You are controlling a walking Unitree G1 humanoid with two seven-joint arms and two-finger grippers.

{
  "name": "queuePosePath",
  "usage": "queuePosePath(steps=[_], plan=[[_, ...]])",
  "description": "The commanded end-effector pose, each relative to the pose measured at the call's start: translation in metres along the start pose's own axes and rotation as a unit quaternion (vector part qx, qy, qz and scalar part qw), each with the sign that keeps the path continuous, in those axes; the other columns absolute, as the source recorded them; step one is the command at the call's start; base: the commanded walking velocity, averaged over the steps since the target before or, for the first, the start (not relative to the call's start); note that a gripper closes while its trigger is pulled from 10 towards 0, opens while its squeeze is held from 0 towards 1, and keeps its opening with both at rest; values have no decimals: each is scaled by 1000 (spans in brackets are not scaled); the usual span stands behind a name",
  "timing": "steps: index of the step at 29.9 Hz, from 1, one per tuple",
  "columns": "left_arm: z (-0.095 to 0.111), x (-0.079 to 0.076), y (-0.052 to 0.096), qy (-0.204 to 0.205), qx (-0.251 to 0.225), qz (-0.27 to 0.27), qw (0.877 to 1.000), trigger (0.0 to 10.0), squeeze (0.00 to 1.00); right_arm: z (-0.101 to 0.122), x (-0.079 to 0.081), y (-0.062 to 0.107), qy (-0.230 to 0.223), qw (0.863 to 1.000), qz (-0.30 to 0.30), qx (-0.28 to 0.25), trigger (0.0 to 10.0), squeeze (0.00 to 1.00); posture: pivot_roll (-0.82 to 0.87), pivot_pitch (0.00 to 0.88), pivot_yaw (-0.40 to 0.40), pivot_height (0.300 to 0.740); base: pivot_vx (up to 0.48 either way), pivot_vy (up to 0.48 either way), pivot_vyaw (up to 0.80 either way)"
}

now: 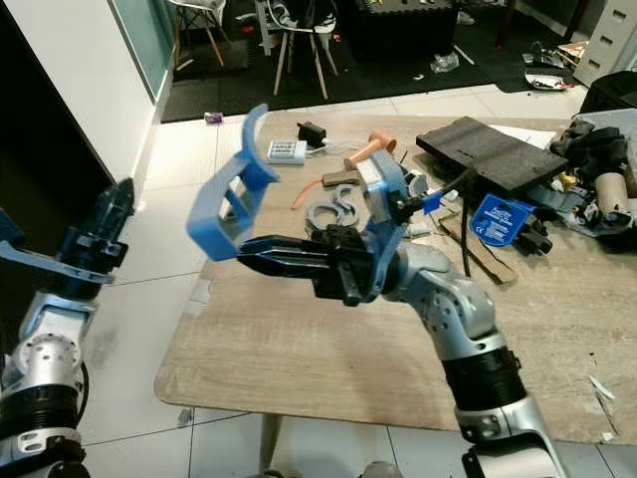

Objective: Picking trash to rubbish bin

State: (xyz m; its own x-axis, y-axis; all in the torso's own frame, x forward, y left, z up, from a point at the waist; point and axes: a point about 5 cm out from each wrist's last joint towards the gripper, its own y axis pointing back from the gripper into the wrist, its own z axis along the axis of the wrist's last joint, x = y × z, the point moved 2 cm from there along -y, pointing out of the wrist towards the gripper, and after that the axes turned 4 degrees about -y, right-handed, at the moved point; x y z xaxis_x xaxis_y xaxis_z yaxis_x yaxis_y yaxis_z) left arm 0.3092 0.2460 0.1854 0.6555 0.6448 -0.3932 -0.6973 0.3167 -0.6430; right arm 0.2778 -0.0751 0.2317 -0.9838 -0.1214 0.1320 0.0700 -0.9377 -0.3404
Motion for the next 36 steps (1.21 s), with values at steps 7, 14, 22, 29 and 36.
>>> queuePosePath(steps=[7, 14, 22, 29, 36], plan=[[24, -24, 5, 28, -32, -79, 996, 10000, 1000, 21, -7, 21, 36, 998, -44, -19, 10000, 0, -61, 57, 27, 740, 0, 0, 0], [11, -50, 0, 53, 9, -139, 989, 10000, 1000, 15, -12, 27, 47, 996, -72, 9, 10000, 0, -62, 66, 31, 740, 0, 0, 0], [-22, -75, -13, 40, 125, -170, 977, 10000, 1000, -11, -16, 22, 42, 992, -80, 91, 10000, 0, -62, 68, 32, 740, 0, 0, 0], [-40, -77, -14, -22, 256, -165, 952, 10000, 0, -31, -18, 27, 45, 980, -91, 172, 10000, 0, -63, 71, 34, 740, 0, 0, 0], [-41, -58, -10, -77, 348, -116, 927, 10000, 0, -42, -18, 35, 58, 964, -99, 239, 10000, 0, -64, 70, 39, 740, 0, 0, 0]])
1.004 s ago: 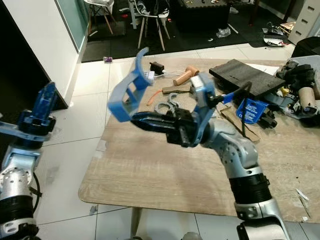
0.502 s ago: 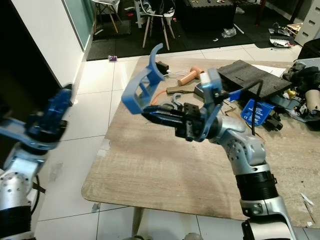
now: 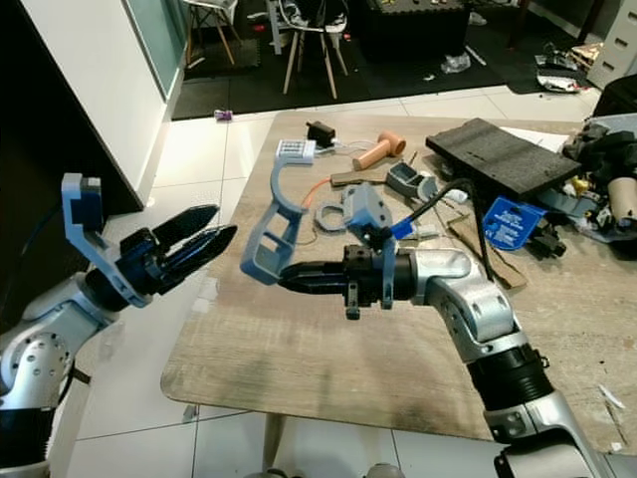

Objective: Picking trash to rubbish bin

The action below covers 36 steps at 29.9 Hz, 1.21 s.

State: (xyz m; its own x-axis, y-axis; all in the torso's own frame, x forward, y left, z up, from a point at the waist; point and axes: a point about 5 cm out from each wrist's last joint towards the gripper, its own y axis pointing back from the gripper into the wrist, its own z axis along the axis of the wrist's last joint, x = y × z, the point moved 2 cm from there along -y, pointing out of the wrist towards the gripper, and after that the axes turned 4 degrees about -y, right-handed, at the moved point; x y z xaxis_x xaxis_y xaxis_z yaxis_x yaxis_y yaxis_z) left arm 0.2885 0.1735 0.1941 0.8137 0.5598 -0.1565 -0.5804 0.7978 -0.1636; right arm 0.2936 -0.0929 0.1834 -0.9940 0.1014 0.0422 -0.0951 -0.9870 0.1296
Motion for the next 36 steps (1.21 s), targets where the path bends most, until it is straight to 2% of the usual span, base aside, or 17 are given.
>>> queuePosePath(steps=[1, 9, 21, 24, 27, 35, 36], plan=[[-8, 5, 4, 6, 43, 15, 999, 10000, 0, -6, 3, -2, 8, 1000, 8, 18, 10000, 0, -64, 70, 39, 740, 0, 0, 0], [-29, 7, 9, 45, 102, 32, 993, 10000, 0, -6, 5, -1, 32, 998, 14, 45, 10000, 0, -66, 73, 45, 740, 0, 0, 0], [-48, 9, 6, 99, 139, 60, 983, 10000, 0, -5, 5, 0, 60, 996, 13, 72, 10000, 0, -66, 73, 45, 740, 0, 0, 0], [-50, 8, 5, 106, 139, 60, 983, 10000, 0, -6, 5, 0, 62, 995, 14, 76, 10000, 0, -67, 72, 46, 740, 0, 0, 0], [-47, 4, 1, 130, 121, 44, 983, 10000, 0, -7, 5, 0, 64, 994, 15, 84, 10000, 0, -67, 71, 46, 740, 0, 0, 0], [-47, 4, 1, 130, 121, 44, 983, 10000, 0, -7, 5, 0, 64, 994, 15, 84, 10000, 0, -67, 71, 46, 740, 0, 0, 0], [-40, -1, 4, 178, 94, 10, 979, 10000, 0, -8, 6, 0, 68, 994, 23, 88, 10000, 0, -73, 63, 43, 740, 0, 0, 0]])
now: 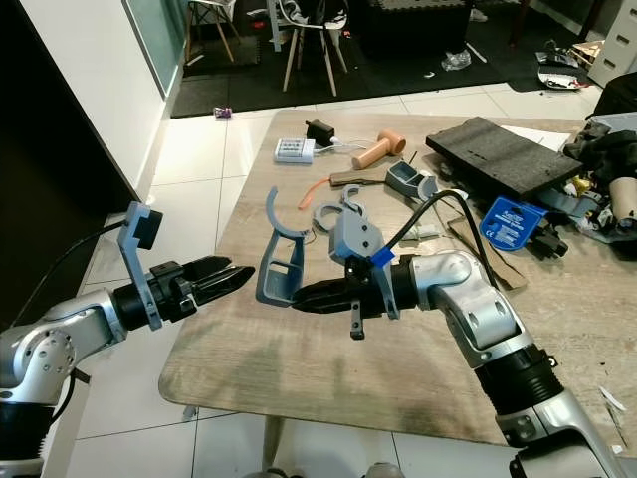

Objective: Picking trash to rubbish bin

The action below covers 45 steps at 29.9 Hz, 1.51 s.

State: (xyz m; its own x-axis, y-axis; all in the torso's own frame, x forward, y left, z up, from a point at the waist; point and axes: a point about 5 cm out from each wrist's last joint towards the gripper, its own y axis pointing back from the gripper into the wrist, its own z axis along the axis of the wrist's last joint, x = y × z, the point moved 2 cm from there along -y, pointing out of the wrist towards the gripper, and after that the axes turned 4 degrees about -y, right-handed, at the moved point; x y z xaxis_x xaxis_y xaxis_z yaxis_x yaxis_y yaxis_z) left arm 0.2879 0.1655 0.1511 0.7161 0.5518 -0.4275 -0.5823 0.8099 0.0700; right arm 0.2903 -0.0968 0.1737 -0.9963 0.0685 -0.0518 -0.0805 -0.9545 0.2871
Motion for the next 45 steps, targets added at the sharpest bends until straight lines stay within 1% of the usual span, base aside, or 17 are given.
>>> queuePosePath(steps=[1, 2, 4, 12, 13, 15, 17, 20, 22, 25, 27, 29, 36, 37, 39, 40, 45], plan=[[1, -4, 4, 36, -13, -29, 999, 10000, 0, 3, 4, -2, 20, 1000, 16, 7, 10000, 0, -73, 63, 43, 740, 0, 0, 0], [3, -10, 11, 78, -19, -71, 994, 10000, 0, 4, 5, -4, 26, 999, 24, 12, 10000, 0, -72, 60, 41, 740, 0, 0, 0], [1, -11, 13, 88, -13, -77, 993, 10000, 0, 4, 6, -5, 31, 999, 26, 14, 10000, 0, -72, 60, 41, 740, 0, 0, 0], [7, -11, 13, 102, -22, -75, 992, 10000, 0, -1, 5, -9, 53, 997, 29, 46, 10000, 0, -65, 64, 41, 740, 0, 0, 0], [5, -12, 11, 99, -7, -69, 993, 10000, 0, -3, 4, -9, 61, 996, 23, 56, 10000, 0, -62, 68, 40, 740, 0, 0, 0], [5, -12, 11, 99, -7, -69, 993, 10000, 0, -3, 4, -9, 61, 996, 23, 56, 10000, 0, -62, 68, 40, 740, 0, 0, 0], [-8, -17, 5, 97, 37, -65, 992, 10000, 0, -2, 1, -9, 78, 995, 14, 64, 10000, 0, -60, 71, 41, 740, 0, 0, 0], [-16, -23, -2, 111, 60, -73, 989, 10000, 0, 4, 0, -11, 90, 994, 15, 56, 10000, 0, -61, 72, 41, 740, 0, 0, 0], [-16, -23, -2, 111, 60, -73, 989, 10000, 0, 4, 0, -11, 90, 994, 15, 56, 10000, 0, -61, 72, 41, 740, 0, 0, 0], [-26, -28, -7, 123, 96, -81, 984, 10000, 0, 10, 1, -12, 96, 994, 19, 43, 10000, 0, -65, 73, 41, 740, 0, 0, 0], [-26, -28, -7, 123, 96, -81, 984, 10000, 0, 10, 1, -12, 96, 994, 19, 43, 10000, 0, -65, 73, 41, 740, 0, 0, 0], [-32, -32, -12, 135, 115, -89, 980, 10000, 0, 14, 2, -12, 100, 994, 23, 33, 10000, 0, -68, 74, 40, 740, 0, 0, 0], [-35, -34, -17, 143, 115, -94, 979, 10000, 0, 16, 6, -14, 100, 994, 38, 26, 10000, 0, -68, 76, 38, 740, 0, 0, 0], [-35, -33, -17, 142, 113, -91, 979, 6118, 0, 16, 6, -14, 100, 994, 39, 26, 10000, 0, -68, 76, 38, 740, 0, 0, 0], [-35, -32, -17, 142, 112, -88, 980, 6118, 0, 16, 7, -14, 101, 994, 40, 25, 10000, 0, -68, 76, 38, 740, 0, 0, 0], [-35, -32, -17, 142, 111, -85, 980, 0, 0, 17, 7, -14, 100, 994, 42, 22, 10000, 0, -67, 78, 39, 740, 0, 0, 0], [-32, -31, -18, 145, 105, -81, 981, 0, 0, 20, 11, -15, 96, 994, 56, 13, 10000, 0, -67, 79, 38, 740, 0, 0, 0]])
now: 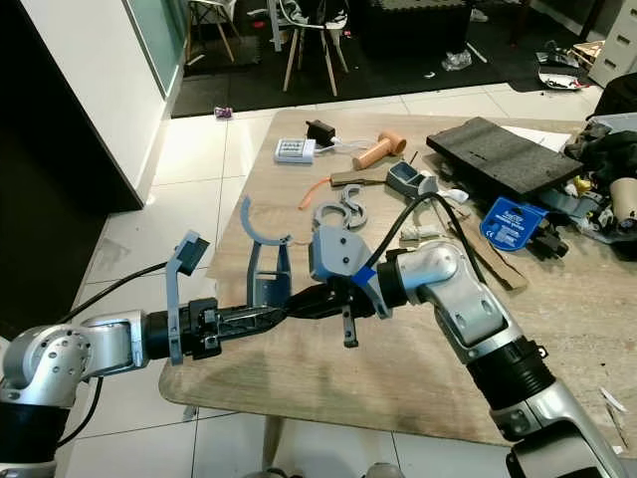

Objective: Picking trash to rubbish bin

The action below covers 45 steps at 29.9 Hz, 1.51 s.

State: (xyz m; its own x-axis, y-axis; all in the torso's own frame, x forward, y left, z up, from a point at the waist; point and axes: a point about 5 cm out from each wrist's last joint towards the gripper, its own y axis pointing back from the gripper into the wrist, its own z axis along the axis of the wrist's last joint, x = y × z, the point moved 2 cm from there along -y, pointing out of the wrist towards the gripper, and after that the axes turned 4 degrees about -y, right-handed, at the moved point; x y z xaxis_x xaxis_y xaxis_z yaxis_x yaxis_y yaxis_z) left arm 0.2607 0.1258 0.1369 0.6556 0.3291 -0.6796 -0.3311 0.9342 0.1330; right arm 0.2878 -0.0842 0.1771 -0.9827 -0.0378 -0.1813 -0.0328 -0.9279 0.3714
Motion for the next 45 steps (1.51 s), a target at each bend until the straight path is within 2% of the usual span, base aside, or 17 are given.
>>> queuePosePath(steps=[1, 13, 20, 21, 24, 25, 34, 35, 38, 39, 40, 42, 43, 44, 45], plan=[[1, 5, 0, 7, -4, 17, 1000, 0, 0, 15, 7, -4, 18, 999, 27, -31, 10000, 0, -67, 79, 38, 740, 0, 0, 0], [-1, 7, -4, 6, -6, 23, 1000, 0, 0, 26, 14, -4, 10, 996, 48, -70, 10000, 0, -68, 80, 39, 740, 0, 0, 0], [-2, 8, -5, 6, -7, 26, 1000, 0, 0, 30, 9, -2, 5, 995, 33, -91, 10000, 0, -67, 80, 37, 740, 0, 0, 0], [-2, 8, -5, 6, -7, 27, 1000, 0, 0, 33, 6, -1, -4, 994, 26, -105, 10000, 867, -67, 78, 36, 740, 0, 0, 0], [-2, 8, -5, 6, -8, 27, 1000, 0, 0, 36, 4, 1, -15, 992, 21, -120, 10000, 867, -67, 78, 36, 740, 0, 0, 0], [-2, 8, -5, 5, -8, 27, 1000, 0, 0, 40, 2, 4, -20, 990, 16, -137, 10000, 1000, -67, 78, 36, 740, 0, 0, 0], [-1, 8, -4, 1, -13, 29, 999, 0, 0, 59, 3, 29, -50, 968, 22, -246, 10000, 1000, -67, 72, 33, 740, 0, 0, 0], [-1, 8, -4, 0, -14, 30, 999, 0, 0, 65, 0, 36, -52, 959, 14, -277, 10000, 1000, -67, 72, 33, 740, 0, 0, 0], [1, 8, -3, -7, -19, 32, 999, 0, 0, 83, -11, 62, -67, 920, -11, -385, 10000, 1000, -69, 71, 33, 740, 0, 0, 0], [6, 8, -1, -20, -32, 34, 999, 0, 0, 86, -21, 77, -72, 899, -48, -429, 10000, 1000, -69, 72, 35, 740, 0, 0, 0], [6, 8, -1, -20, -32, 34, 999, 0, 0, 86, -21, 77, -72, 899, -48, -429, 10000, 1000, -69, 72, 35, 740, 0, 0, 0], [19, 6, 4, -59, -70, 39, 995, 0, 0, 87, -37, 103, -84, 857, -116, -494, 10000, 1000, -71, 76, 36, 740, 0, 0, 0], [40, -4, 14, -88, -133, 22, 987, 0, 0, 79, -53, 126, -113, 806, -191, -548, 10000, 1000, -71, 79, 39, 740, 0, 0, 0], [40, -4, 14, -88, -133, 22, 987, 0, 0, 79, -53, 126, -113, 806, -191, -548, 10000, 1000, -71, 79, 39, 740, 0, 0, 0], [49, -12, 18, -100, -160, 7, 982, 0, 0, 72, -61, 133, -138, 784, -225, -561, 10000, 1000, -71, 84, 42, 740, 0, 0, 0]])
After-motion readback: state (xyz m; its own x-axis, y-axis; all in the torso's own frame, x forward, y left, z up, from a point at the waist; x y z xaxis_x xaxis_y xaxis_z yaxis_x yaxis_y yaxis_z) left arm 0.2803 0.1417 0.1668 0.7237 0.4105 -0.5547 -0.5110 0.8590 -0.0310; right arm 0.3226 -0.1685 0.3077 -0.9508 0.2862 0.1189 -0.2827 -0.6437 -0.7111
